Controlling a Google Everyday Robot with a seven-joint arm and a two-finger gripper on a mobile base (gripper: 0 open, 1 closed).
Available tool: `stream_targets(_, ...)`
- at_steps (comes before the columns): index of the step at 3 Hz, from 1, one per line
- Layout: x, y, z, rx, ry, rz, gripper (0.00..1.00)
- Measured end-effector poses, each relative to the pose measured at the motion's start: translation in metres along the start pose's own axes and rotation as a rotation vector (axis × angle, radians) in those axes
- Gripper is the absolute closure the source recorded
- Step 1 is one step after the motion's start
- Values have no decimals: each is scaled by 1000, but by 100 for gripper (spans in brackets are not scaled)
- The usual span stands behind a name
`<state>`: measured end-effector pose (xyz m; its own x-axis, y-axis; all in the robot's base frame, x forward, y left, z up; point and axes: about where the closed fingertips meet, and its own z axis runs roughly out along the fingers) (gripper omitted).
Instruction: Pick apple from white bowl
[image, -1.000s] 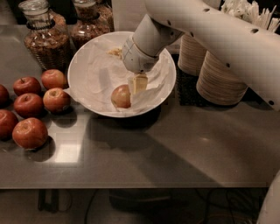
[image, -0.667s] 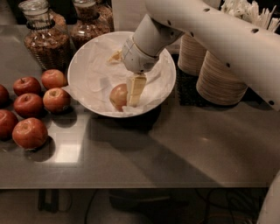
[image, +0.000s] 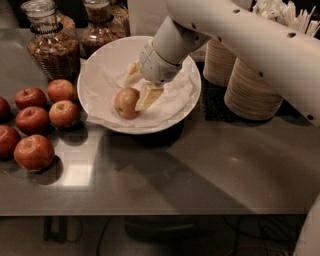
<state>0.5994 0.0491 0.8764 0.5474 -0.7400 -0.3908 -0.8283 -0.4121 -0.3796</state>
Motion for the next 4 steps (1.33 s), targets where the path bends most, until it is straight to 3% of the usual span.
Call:
stream_targets(1,0,0,0,0,0,0,92)
stream_targets(2,0,0,0,0,0,0,100)
stream_targets(3,0,0,0,0,0,0,100)
stream_targets(4,4,3,-25,45,1,-5,100)
